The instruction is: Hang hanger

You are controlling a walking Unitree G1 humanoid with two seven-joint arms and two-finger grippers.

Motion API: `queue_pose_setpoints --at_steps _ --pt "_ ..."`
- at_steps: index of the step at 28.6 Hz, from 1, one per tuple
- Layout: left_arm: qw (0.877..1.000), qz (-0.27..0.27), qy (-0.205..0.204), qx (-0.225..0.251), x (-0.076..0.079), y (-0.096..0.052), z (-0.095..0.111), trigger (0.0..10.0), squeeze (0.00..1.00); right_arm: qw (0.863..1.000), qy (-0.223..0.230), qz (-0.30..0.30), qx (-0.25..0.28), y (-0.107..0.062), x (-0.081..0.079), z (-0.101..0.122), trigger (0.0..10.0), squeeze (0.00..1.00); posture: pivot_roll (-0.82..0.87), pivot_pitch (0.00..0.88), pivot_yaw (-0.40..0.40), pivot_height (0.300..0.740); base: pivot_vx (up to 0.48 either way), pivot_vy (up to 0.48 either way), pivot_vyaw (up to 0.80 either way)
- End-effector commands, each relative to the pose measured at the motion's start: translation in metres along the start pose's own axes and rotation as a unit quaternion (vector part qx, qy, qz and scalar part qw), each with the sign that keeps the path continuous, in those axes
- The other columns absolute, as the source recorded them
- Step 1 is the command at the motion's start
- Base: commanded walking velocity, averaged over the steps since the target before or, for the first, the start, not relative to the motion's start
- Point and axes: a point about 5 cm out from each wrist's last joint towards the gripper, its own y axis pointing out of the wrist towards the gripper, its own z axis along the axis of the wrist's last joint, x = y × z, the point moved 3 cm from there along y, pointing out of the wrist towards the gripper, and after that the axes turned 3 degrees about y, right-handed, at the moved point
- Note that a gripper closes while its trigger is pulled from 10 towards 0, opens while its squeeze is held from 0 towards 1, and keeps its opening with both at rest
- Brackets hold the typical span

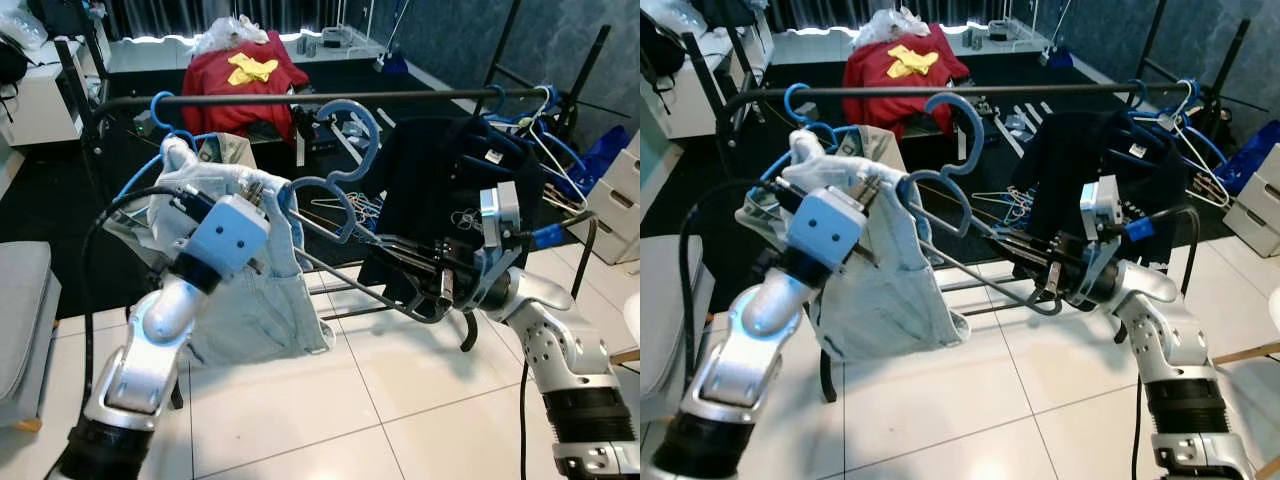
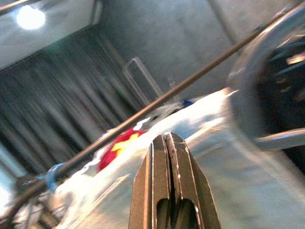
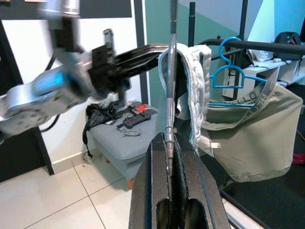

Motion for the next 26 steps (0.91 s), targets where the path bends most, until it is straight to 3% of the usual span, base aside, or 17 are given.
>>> queue_pose_setpoints --at_steps 1,11,20,26 --pt "0.999 0.013 0.022 -0.031 -0.009 -0.001 -0.015 0.0 0.0 0.999 -0.013 0.033 0.018 0.003 -0.009 0.01 0.0 0.0 -0.18 0.065 -0.035 0.74 0.0 0.0 0.0" --pt "0.996 0.045 0.065 -0.048 -0.039 0.006 -0.027 0.0 0.0 0.999 -0.007 0.038 0.018 0.002 -0.011 0.011 0.0 0.0 -0.18 0.079 -0.034 0.74 0.0 0.0 0.0" --pt "0.992 0.04 0.1 -0.06 -0.048 0.006 -0.039 0.0 0.0 0.999 -0.003 0.043 0.018 0.001 -0.013 0.011 0.0 0.0 -0.18 0.083 -0.04 0.74 0.0 0.0 0.0" --pt "0.979 0.013 0.162 -0.119 -0.069 -0.002 -0.072 0.0 0.0 0.999 -0.002 0.048 0.017 -0.002 -0.014 0.014 0.0 0.0 -0.19 0.082 -0.037 0.74 0.0 0.0 0.0"
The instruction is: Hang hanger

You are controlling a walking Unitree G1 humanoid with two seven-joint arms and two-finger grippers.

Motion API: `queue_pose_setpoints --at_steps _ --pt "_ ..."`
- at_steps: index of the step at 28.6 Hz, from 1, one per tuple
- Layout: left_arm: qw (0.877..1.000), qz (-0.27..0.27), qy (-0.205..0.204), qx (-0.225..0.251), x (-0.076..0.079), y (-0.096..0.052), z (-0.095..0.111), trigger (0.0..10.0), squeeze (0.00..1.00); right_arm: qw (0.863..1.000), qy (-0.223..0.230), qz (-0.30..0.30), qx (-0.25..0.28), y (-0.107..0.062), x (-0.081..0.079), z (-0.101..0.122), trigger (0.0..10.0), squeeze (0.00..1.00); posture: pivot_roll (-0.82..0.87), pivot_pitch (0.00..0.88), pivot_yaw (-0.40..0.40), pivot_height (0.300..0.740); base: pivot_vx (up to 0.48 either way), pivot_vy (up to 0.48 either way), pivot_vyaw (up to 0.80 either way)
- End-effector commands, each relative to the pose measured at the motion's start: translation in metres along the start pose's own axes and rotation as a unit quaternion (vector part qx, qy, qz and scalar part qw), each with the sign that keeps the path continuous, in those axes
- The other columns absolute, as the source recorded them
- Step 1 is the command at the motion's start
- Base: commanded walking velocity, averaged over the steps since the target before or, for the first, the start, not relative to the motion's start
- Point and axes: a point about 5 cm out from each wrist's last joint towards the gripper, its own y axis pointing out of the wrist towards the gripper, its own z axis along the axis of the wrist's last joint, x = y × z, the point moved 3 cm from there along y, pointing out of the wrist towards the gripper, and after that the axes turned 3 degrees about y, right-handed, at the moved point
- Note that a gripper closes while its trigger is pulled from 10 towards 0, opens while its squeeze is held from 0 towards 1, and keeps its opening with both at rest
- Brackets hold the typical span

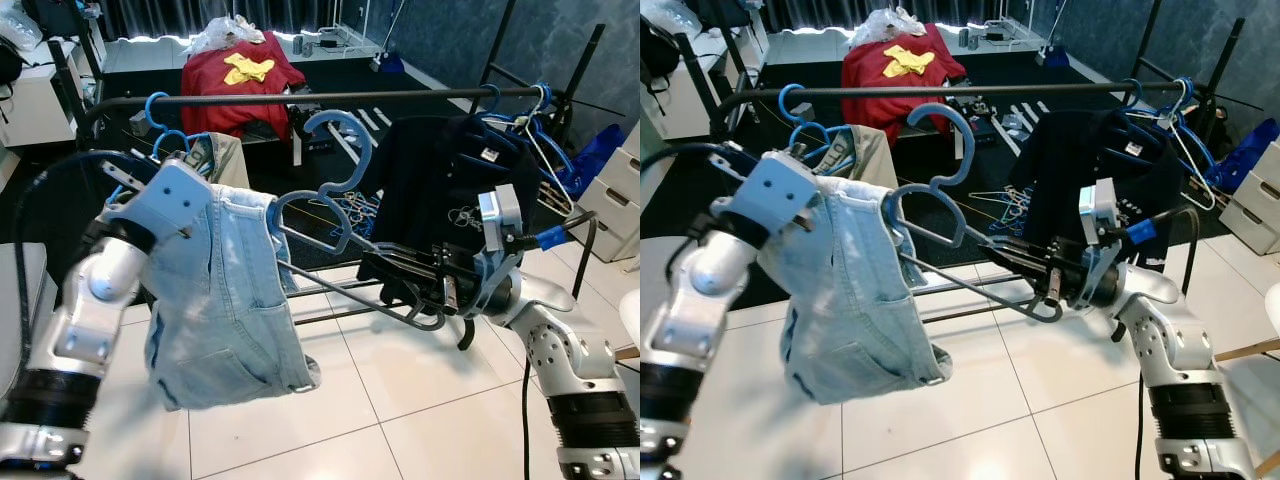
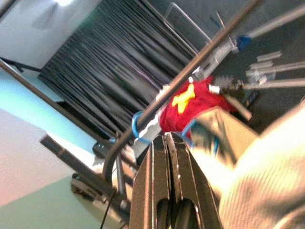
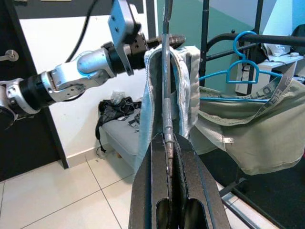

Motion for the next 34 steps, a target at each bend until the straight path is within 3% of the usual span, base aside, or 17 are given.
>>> queue_pose_setpoints --at_steps 1,5,11,12,13,16,18,20,21,22,23,24,26,28,29,31,34 --pt "0.999 -0.018 0.029 -0.042 -0.004 -0.005 -0.023 0.0 0.0 0.999 -0.017 0.017 0.026 0.0 -0.005 0.013 0.0 0.0 -0.19 0.081 -0.036 0.74 0.0 0.0 0.0" --pt "0.991 -0.033 0.074 -0.104 -0.018 -0.017 -0.06 0.0 0.0 0.999 -0.021 0.01 0.025 -0.003 -0.004 0.014 0.0 0.0 -0.19 0.081 -0.035 0.74 0.0 0.0 0.0" --pt "0.993 0.004 0.071 -0.099 -0.038 -0.018 -0.062 0.0 0.0 0.999 -0.022 0.009 0.026 -0.004 -0.003 0.015 0.0 0.0 -0.18 0.082 -0.036 0.74 0.0 0.0 0.0" --pt "0.994 0.037 0.052 -0.091 -0.052 -0.016 -0.059 6.2 0.0 0.999 -0.023 0.008 0.026 -0.004 -0.003 0.016 0.0 0.0 -0.19 0.081 -0.038 0.74 0.0 0.0 0.0" --pt "0.994 0.067 0.033 -0.073 -0.067 -0.013 -0.052 10.0 0.0 0.999 -0.023 0.009 0.025 -0.005 -0.003 0.016 0.0 0.0 -0.19 0.081 -0.04 0.74 0.0 0.0 0.0" --pt "0.992 0.11 -0.06 -0.007 -0.092 -0.004 -0.029 10.0 0.0 0.999 -0.023 0.011 0.023 -0.006 -0.002 0.017 0.0 0.0 -0.19 0.08 -0.045 0.74 0.0 0.0 0.0" --pt "0.992 0.11 -0.06 -0.007 -0.092 -0.004 -0.029 10.0 0.0 0.999 -0.023 0.011 0.023 -0.006 -0.002 0.017 0.0 0.0 -0.19 0.08 -0.045 0.74 0.0 0.0 0.0" --pt "0.959 0.021 -0.248 0.135 -0.094 0.006 0.019 10.0 0.0 0.999 -0.019 0.018 0.019 -0.008 -0.003 0.017 0.0 0.0 -0.18 0.076 -0.051 0.74 0.0 0.0 0.0" --pt "0.933 -0.041 -0.3 0.194 -0.09 0.005 0.039 10.0 0.23 1.0 -0.016 0.021 0.016 -0.008 -0.003 0.017 0.0 0.0 -0.18 0.075 -0.051 0.74 0.0 0.0 0.0" --pt "0.933 -0.041 -0.3 0.194 -0.09 0.005 0.039 10.0 0.23 1.0 -0.016 0.021 0.016 -0.008 -0.003 0.017 0.0 0.0 -0.18 0.075 -0.051 0.74 0.0 0.0 0.0" --pt "0.899 -0.149 -0.336 0.238 -0.076 -0.003 0.059 10.0 0.28 0.999 -0.012 0.029 0.011 -0.009 -0.004 0.016 0.0 0.0 -0.18 0.073 -0.051 0.74 0.0 0.0 0.0" --pt "0.865 -0.221 -0.364 0.266 -0.065 -0.012 0.073 10.0 0.56 0.999 -0.006 0.037 0.007 -0.01 -0.006 0.015 0.0 0.0 -0.18 0.073 -0.051 0.74 0.0 0.0 0.0" --pt "0.865 -0.221 -0.364 0.266 -0.065 -0.012 0.073 10.0 0.56 0.999 -0.006 0.037 0.007 -0.01 -0.006 0.015 0.0 0.0 -0.18 0.073 -0.051 0.74 0.0 0.0 0.0" --pt "0.804 -0.337 -0.405 0.276 -0.048 -0.026 0.088 10.0 0.88 0.998 0.001 0.058 -0.004 -0.012 -0.009 0.015 0.0 0.0 -0.19 0.072 -0.045 0.74 0.0 0.0 0.0" --pt "0.783 -0.383 -0.411 0.268 -0.039 -0.033 0.091 10.0 0.89 0.997 0.004 0.07 -0.01 -0.013 -0.011 0.015 0.0 0.0 -0.19 0.072 -0.045 0.74 0.0 0.0 0.0" --pt "0.783 -0.383 -0.411 0.268 -0.039 -0.033 0.091 10.0 0.89 0.997 0.004 0.07 -0.01 -0.013 -0.011 0.015 0.0 0.0 -0.19 0.072 -0.045 0.74 0.0 0.0 0.0" --pt "0.747 -0.492 -0.391 0.214 -0.013 -0.052 0.087 10.0 0.88 0.996 0.001 0.089 -0.021 -0.017 -0.014 0.019 0.0 0.0 -0.19 0.069 -0.042 0.74 0.0 0.0 0.0"
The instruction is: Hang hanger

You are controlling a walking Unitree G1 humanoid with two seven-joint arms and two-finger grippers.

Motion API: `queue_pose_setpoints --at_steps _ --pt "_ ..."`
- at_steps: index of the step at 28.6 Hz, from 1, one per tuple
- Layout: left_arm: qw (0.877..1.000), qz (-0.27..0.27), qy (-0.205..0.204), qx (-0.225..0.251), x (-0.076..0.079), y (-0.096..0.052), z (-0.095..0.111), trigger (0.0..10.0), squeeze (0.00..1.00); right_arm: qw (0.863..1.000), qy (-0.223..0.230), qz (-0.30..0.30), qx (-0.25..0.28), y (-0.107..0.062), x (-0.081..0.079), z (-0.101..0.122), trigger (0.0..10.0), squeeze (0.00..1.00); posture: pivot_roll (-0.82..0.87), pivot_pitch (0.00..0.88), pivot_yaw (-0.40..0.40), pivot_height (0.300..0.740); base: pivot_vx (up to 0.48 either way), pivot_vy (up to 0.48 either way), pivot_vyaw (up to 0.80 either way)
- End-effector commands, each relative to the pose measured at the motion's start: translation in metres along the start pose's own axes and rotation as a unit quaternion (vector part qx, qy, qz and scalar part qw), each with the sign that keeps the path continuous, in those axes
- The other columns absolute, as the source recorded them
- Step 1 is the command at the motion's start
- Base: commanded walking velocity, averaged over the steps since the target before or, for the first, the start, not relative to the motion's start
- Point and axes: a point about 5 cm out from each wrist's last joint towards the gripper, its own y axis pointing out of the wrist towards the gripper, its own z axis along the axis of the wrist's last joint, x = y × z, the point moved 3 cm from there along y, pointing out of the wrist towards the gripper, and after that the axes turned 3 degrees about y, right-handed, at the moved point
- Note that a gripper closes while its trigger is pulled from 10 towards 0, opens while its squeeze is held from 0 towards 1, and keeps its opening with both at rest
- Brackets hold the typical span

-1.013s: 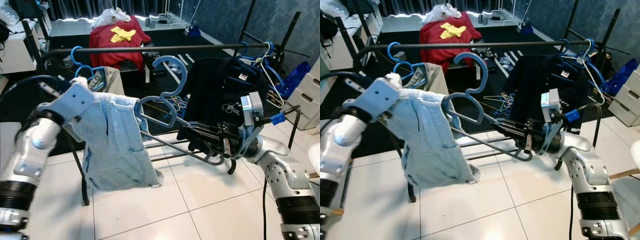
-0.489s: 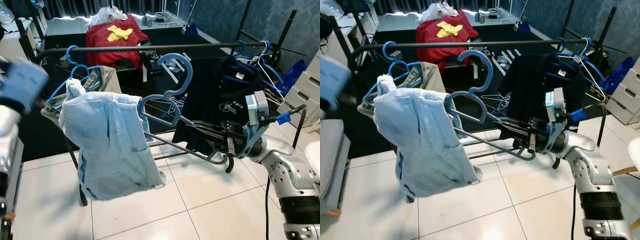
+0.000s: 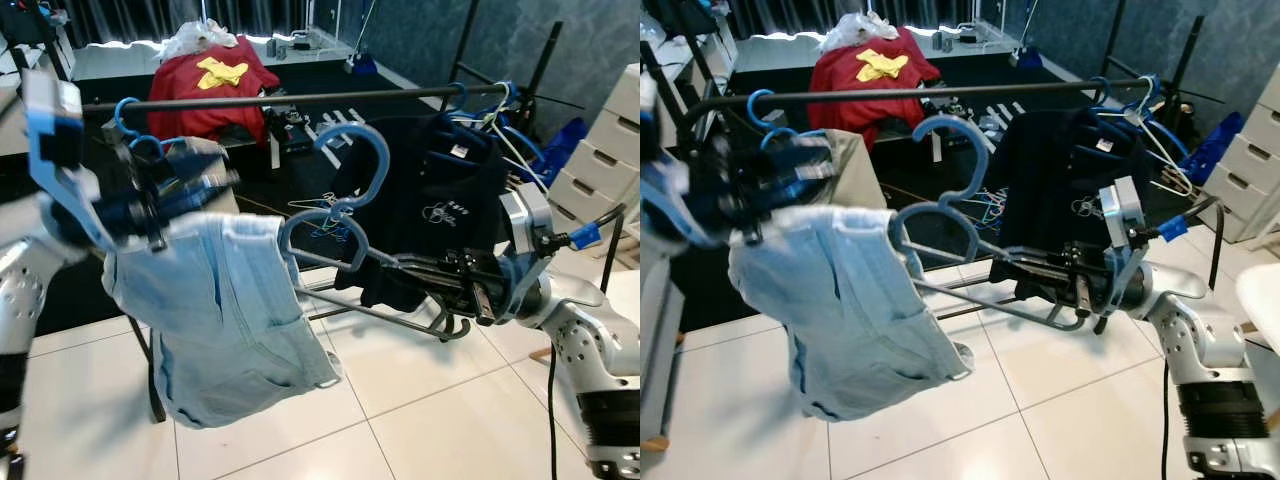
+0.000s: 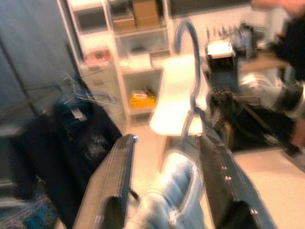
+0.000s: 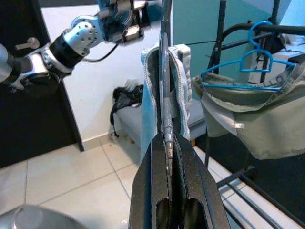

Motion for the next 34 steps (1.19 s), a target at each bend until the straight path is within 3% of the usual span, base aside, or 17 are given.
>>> queue_pose_setpoints --at_steps 1,2,4,5,7,8,11,21,22,29,34 --pt "0.998 -0.044 -0.019 -0.042 0.011 0.0 -0.01 10.0 0.88 0.999 -0.016 0.026 0.014 0.002 -0.006 0.011 0.0 0.0 -0.19 0.069 -0.042 0.74 0.0 0.0 0.0" --pt "0.995 -0.06 -0.024 -0.073 0.016 -0.003 -0.018 10.0 0.75 0.999 -0.017 0.03 0.01 0.0 -0.006 0.013 0.0 0.0 -0.19 0.068 -0.046 0.74 0.0 0.0 0.0" --pt "0.995 -0.06 -0.024 -0.073 0.016 -0.003 -0.018 10.0 0.75 0.999 -0.017 0.03 0.01 0.0 -0.006 0.013 0.0 0.0 -0.19 0.068 -0.046 0.74 0.0 0.0 0.0" --pt "0.993 -0.078 -0.025 -0.09 0.021 -0.006 -0.021 10.0 0.61 0.999 -0.017 0.034 0.005 -0.001 -0.006 0.014 0.0 0.0 -0.19 0.068 -0.049 0.74 0.0 0.0 0.0" --pt "0.993 -0.078 -0.025 -0.09 0.021 -0.006 -0.021 10.0 0.61 0.999 -0.017 0.034 0.005 -0.001 -0.006 0.014 0.0 0.0 -0.19 0.068 -0.049 0.74 0.0 0.0 0.0" --pt "0.991 -0.089 -0.007 -0.104 0.024 -0.005 -0.023 10.0 0.0 0.999 -0.017 0.041 0.0 -0.002 -0.007 0.015 0.0 0.0 -0.19 0.067 -0.053 0.74 0.0 0.0 0.0" --pt "0.989 -0.089 0.053 -0.109 0.026 0.007 -0.024 10.0 0.0 0.998 -0.016 0.053 -0.005 -0.001 -0.008 0.016 0.0 0.0 -0.18 0.065 -0.054 0.74 0.0 0.0 0.0" --pt "0.985 -0.073 0.093 -0.128 0.021 0.011 -0.029 10.0 0.0 0.998 -0.019 0.059 -0.004 0.0 -0.009 0.017 0.0 0.0 -0.18 0.063 -0.054 0.74 0.0 0.0 0.0" --pt "0.984 -0.065 0.101 -0.129 0.019 0.011 -0.031 0.0 0.0 0.998 -0.02 0.059 -0.003 0.0 -0.009 0.017 0.0 0.0 -0.18 0.062 -0.054 0.74 0.0 0.0 0.0" --pt "0.987 -0.052 0.099 -0.114 0.014 0.007 -0.028 0.0 0.0 0.998 -0.02 0.057 -0.004 -0.001 -0.008 0.018 0.0 0.0 -0.18 0.065 -0.051 0.74 0.0 0.0 0.0" --pt "0.987 -0.061 0.069 -0.13 0.016 -0.012 -0.033 0.0 0.0 0.999 -0.014 0.046 0.009 -0.006 -0.007 0.021 0.0 0.0 -0.17 0.069 -0.049 0.74 0.0 0.0 0.0"
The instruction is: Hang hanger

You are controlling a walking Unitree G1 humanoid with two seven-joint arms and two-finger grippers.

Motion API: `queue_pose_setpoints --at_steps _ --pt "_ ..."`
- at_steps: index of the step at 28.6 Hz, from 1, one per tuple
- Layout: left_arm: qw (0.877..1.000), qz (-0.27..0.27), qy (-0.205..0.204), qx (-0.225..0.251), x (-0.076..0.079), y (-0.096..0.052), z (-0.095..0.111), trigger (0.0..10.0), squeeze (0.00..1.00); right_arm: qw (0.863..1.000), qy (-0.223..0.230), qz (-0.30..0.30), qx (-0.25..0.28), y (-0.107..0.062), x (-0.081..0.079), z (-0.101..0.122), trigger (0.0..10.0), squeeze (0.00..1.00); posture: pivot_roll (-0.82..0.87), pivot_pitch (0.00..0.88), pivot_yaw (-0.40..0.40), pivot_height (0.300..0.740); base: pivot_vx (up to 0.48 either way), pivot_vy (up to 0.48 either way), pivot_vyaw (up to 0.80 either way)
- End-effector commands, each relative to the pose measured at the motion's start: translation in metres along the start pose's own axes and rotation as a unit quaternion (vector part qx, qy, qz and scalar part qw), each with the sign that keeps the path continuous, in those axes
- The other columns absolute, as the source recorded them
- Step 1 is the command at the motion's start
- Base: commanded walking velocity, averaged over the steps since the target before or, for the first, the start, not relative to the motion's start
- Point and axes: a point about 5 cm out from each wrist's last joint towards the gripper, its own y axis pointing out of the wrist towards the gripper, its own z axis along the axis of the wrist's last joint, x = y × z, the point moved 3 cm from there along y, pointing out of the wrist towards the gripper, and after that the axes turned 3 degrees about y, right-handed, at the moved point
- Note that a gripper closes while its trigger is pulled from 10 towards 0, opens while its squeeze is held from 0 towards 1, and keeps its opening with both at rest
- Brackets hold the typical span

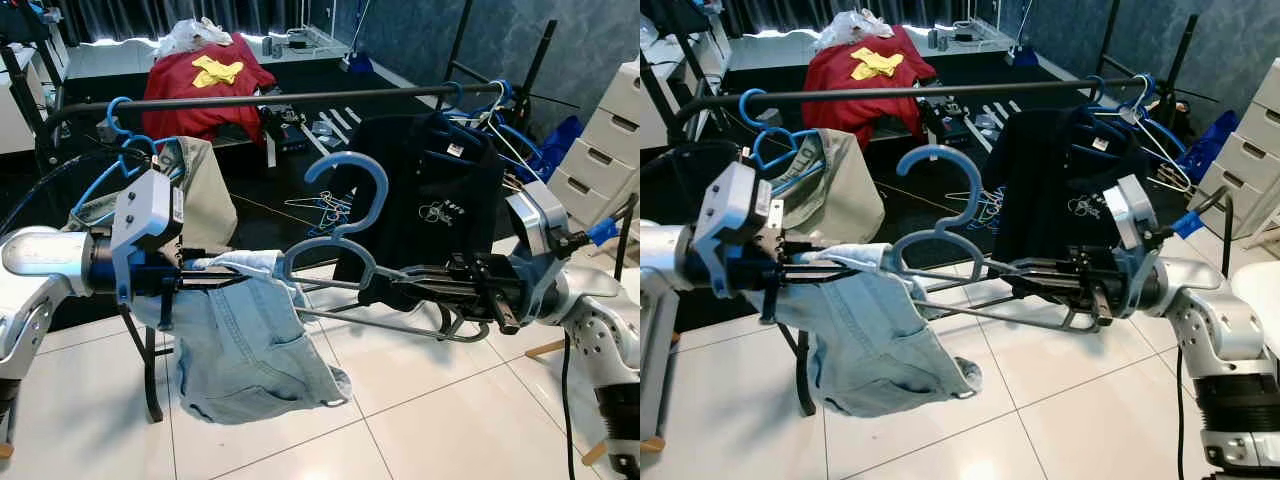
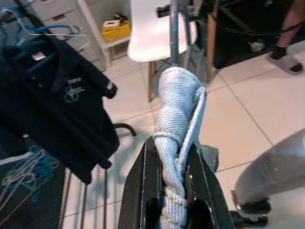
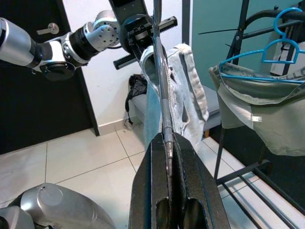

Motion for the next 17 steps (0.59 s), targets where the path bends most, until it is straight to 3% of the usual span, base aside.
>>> queue_pose_setpoints --at_steps 1,10,11,12,13,17 --pt "1.0 0.005 -0.023 -0.001 0.001 -0.013 -0.005 0.0 0.0 0.999 -0.018 0.005 0.037 -0.004 -0.002 0.016 0.0 0.0 -0.17 0.069 -0.049 0.74 0.0 0.0 0.0" --pt "0.998 0.001 -0.04 -0.038 0.008 -0.025 -0.029 0.1 0.0 0.999 -0.008 0.001 0.04 -0.012 -0.004 0.016 0.0 0.0 -0.18 0.065 -0.048 0.74 0.0 0.0 0.0" --pt "0.997 0.007 -0.038 -0.064 0.009 -0.029 -0.041 5.9 0.0 0.999 -0.006 -0.001 0.037 -0.013 -0.004 0.014 0.0 0.0 -0.18 0.062 -0.047 0.74 0.0 0.0 0.0" --pt "0.995 0.017 -0.031 -0.092 0.008 -0.033 -0.051 10.0 0.0 0.999 -0.005 -0.004 0.035 -0.015 -0.005 0.012 0.0 0.0 -0.17 0.059 -0.046 0.74 0.0 0.0 0.0" --pt "0.992 0.033 -0.025 -0.117 0.006 -0.037 -0.059 10.0 0.0 0.999 -0.005 -0.007 0.034 -0.017 -0.005 0.011 0.0 0.0 -0.17 0.059 -0.045 0.74 0.0 0.0 0.0" --pt "0.99 0.044 -0.021 -0.133 0.004 -0.039 -0.063 10.0 0.0 0.999 -0.005 -0.009 0.034 -0.017 -0.005 0.011 0.0 0.0 -0.17 0.057 -0.044 0.74 0.0 0.0 0.0"
